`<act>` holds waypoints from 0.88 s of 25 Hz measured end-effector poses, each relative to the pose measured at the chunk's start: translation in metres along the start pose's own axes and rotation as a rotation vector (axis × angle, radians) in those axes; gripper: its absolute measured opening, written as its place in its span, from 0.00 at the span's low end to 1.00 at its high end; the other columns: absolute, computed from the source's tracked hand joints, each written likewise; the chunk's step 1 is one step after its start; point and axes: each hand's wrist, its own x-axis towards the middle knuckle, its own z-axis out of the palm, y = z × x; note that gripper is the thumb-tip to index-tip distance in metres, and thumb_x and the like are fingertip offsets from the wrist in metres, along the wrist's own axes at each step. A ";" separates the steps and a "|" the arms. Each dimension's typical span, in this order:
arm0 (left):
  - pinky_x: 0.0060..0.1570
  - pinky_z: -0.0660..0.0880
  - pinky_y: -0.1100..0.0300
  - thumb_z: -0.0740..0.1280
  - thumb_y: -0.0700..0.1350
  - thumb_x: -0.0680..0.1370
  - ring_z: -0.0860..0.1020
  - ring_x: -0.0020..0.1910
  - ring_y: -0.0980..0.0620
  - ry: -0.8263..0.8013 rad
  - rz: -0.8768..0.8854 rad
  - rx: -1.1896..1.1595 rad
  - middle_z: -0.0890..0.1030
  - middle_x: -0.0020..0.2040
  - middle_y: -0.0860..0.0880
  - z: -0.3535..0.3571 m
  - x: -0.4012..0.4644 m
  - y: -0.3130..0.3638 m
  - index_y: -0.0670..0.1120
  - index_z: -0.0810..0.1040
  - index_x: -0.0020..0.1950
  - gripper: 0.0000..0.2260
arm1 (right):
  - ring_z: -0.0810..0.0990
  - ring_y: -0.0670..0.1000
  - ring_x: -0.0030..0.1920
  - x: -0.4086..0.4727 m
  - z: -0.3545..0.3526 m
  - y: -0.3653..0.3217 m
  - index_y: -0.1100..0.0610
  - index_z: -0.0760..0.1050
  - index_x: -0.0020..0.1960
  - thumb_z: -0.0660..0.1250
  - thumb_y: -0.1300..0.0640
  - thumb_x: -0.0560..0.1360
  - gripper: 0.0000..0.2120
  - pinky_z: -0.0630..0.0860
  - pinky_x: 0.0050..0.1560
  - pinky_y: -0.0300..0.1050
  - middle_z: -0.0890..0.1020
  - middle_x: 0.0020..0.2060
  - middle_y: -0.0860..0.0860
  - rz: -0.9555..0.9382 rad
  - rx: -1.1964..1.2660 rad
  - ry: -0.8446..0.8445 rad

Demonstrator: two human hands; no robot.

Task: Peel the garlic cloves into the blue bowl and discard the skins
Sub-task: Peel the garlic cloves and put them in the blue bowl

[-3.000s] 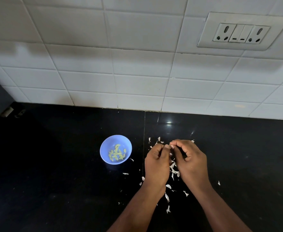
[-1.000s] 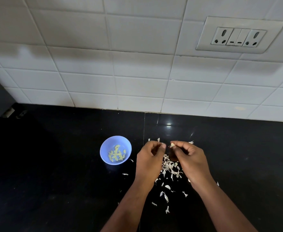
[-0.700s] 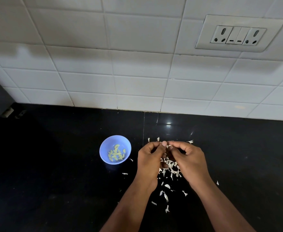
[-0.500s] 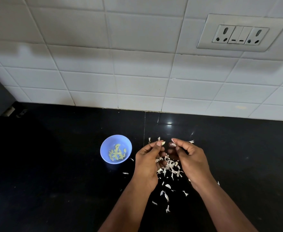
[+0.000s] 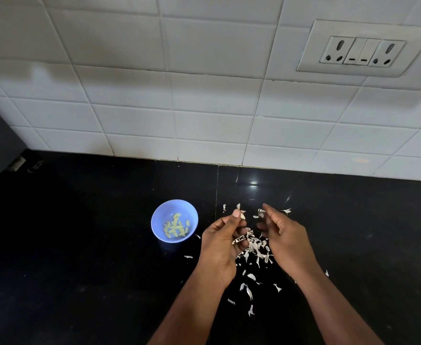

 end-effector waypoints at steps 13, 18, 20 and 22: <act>0.32 0.75 0.62 0.75 0.44 0.78 0.77 0.35 0.54 0.032 -0.018 0.019 0.84 0.40 0.46 -0.002 -0.009 -0.004 0.43 0.85 0.45 0.06 | 0.82 0.38 0.37 -0.017 0.003 -0.014 0.47 0.84 0.59 0.68 0.57 0.83 0.09 0.76 0.39 0.34 0.86 0.46 0.43 -0.155 0.079 -0.003; 0.30 0.72 0.62 0.72 0.42 0.81 0.75 0.31 0.54 0.051 -0.035 0.060 0.80 0.37 0.46 -0.009 -0.019 -0.010 0.43 0.84 0.45 0.06 | 0.84 0.38 0.51 -0.027 0.014 -0.016 0.49 0.87 0.53 0.73 0.63 0.78 0.10 0.77 0.51 0.30 0.86 0.47 0.39 -0.258 0.091 0.018; 0.29 0.71 0.62 0.70 0.40 0.81 0.75 0.30 0.54 0.036 -0.040 0.036 0.79 0.35 0.47 -0.013 -0.022 -0.008 0.43 0.82 0.45 0.05 | 0.85 0.39 0.49 -0.029 0.018 -0.016 0.51 0.87 0.51 0.73 0.62 0.79 0.08 0.77 0.51 0.30 0.88 0.46 0.43 -0.124 0.223 -0.027; 0.27 0.69 0.64 0.68 0.39 0.81 0.74 0.30 0.54 0.014 -0.079 -0.046 0.77 0.34 0.48 -0.016 -0.025 -0.006 0.44 0.78 0.44 0.06 | 0.87 0.46 0.46 -0.028 0.021 -0.019 0.54 0.87 0.52 0.71 0.62 0.80 0.07 0.82 0.52 0.40 0.89 0.45 0.50 0.104 0.483 -0.153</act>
